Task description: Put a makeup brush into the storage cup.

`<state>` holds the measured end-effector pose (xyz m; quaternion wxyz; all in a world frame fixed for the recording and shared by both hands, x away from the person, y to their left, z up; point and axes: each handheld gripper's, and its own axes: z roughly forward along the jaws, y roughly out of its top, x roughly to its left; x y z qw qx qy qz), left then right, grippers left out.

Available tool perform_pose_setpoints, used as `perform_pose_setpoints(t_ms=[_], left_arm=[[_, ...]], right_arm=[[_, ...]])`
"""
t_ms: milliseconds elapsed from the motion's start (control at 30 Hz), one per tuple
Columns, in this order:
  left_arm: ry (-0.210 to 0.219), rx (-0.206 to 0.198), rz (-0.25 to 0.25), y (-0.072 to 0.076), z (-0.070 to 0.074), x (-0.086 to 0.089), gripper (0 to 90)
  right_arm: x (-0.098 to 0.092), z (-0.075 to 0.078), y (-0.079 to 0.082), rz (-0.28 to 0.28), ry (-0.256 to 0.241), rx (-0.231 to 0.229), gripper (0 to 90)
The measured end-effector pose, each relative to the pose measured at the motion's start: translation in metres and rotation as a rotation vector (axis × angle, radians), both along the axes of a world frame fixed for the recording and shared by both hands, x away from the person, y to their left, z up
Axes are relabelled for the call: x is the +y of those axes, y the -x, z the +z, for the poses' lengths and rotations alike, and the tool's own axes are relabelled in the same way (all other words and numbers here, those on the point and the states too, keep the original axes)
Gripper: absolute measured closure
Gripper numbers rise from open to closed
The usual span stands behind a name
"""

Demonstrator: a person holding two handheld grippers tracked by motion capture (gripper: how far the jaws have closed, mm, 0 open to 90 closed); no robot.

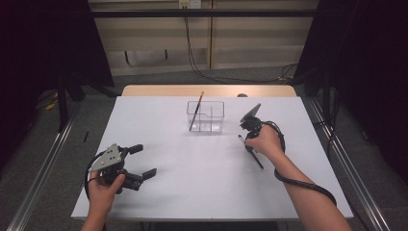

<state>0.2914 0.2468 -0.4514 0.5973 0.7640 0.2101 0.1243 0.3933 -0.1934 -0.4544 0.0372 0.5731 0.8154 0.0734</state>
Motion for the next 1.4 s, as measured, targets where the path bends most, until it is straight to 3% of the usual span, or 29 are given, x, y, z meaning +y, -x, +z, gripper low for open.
perform_pose_setpoints(t_ms=[100,333,733,933,1100,1400], left_arm=[[0.001,0.001,0.001,0.0,0.0,-0.001,0.3],[0.002,0.005,0.002,-0.001,0.0,-0.002,0.3],[0.003,0.002,0.004,0.0,0.001,-0.001,0.3],[0.004,0.003,0.005,0.0,0.001,-0.001,0.3],[0.003,0.005,0.008,0.0,0.0,0.0,0.4],[0.004,0.005,-0.001,0.0,0.001,-0.004,0.3]], right_arm=[[0.001,0.0,0.0,0.039,0.006,-0.003,82.9],[0.005,0.0,0.001,0.066,0.035,-0.014,83.9],[-0.004,-0.001,0.004,0.043,-0.024,-0.035,84.7],[-0.003,-0.001,0.007,0.052,-0.02,-0.055,84.3],[-0.007,0.001,0.01,0.065,-0.031,-0.026,83.8],[-0.018,0.004,0.023,0.076,-0.034,-0.022,79.3]])
